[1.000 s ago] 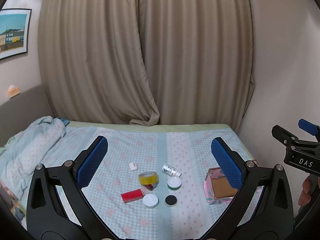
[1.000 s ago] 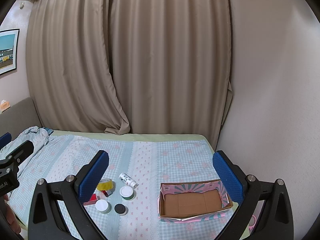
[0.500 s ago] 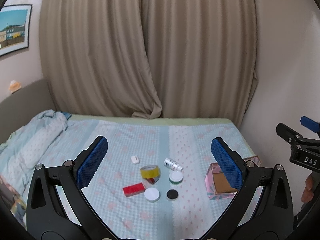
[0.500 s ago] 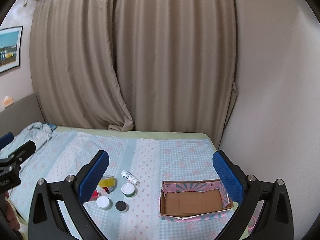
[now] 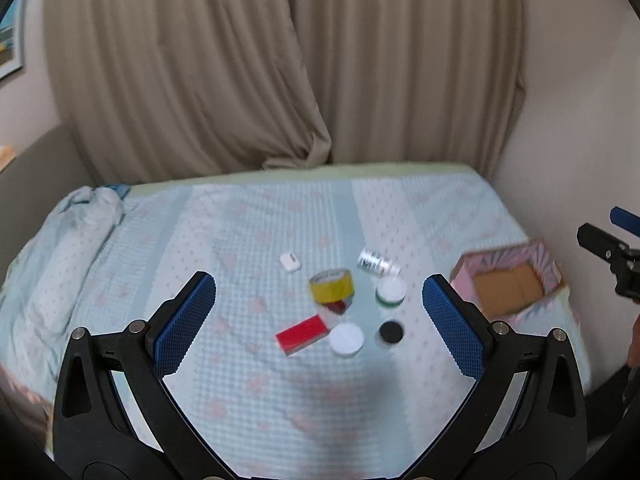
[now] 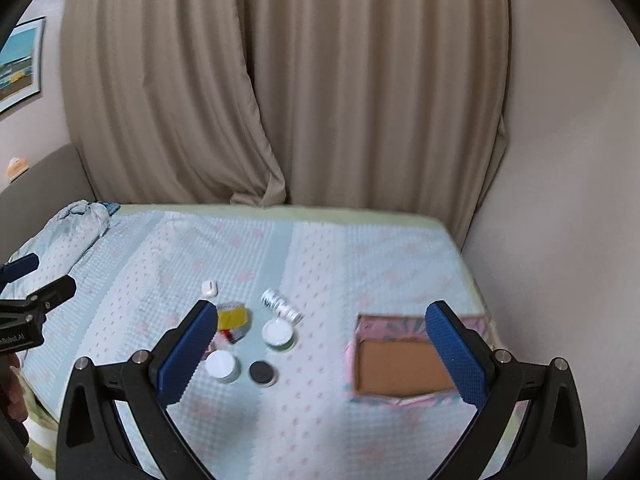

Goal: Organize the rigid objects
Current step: 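Lower left tool onto the red box while right tool closes on the black-lidded jar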

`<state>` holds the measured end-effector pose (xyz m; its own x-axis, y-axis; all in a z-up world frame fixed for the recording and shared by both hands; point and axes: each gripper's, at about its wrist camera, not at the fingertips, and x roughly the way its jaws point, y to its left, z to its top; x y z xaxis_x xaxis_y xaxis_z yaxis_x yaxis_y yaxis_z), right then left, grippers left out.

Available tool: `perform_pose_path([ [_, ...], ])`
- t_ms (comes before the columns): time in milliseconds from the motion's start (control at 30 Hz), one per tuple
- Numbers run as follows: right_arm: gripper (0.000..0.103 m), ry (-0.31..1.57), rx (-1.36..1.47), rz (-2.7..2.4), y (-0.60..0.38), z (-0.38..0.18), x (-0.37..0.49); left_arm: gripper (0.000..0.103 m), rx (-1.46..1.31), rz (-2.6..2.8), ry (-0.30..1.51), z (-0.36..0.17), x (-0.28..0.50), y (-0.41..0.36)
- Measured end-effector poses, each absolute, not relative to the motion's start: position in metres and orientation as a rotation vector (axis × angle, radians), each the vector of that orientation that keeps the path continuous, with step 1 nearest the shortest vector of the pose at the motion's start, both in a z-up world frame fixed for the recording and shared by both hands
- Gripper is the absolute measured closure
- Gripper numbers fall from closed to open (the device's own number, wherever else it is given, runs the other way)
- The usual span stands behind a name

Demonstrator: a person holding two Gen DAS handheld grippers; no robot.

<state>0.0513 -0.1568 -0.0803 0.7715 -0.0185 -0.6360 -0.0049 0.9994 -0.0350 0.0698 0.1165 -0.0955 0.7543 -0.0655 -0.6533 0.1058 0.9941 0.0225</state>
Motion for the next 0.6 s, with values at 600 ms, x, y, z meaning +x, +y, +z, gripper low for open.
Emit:
perform_pose_path([
  [600, 0.000, 0.978, 0.183, -0.246, -0.099, -0.249, 0.133, 0.001, 0.226, -0.409, 1.040, -0.275, 0.208, 0.161],
])
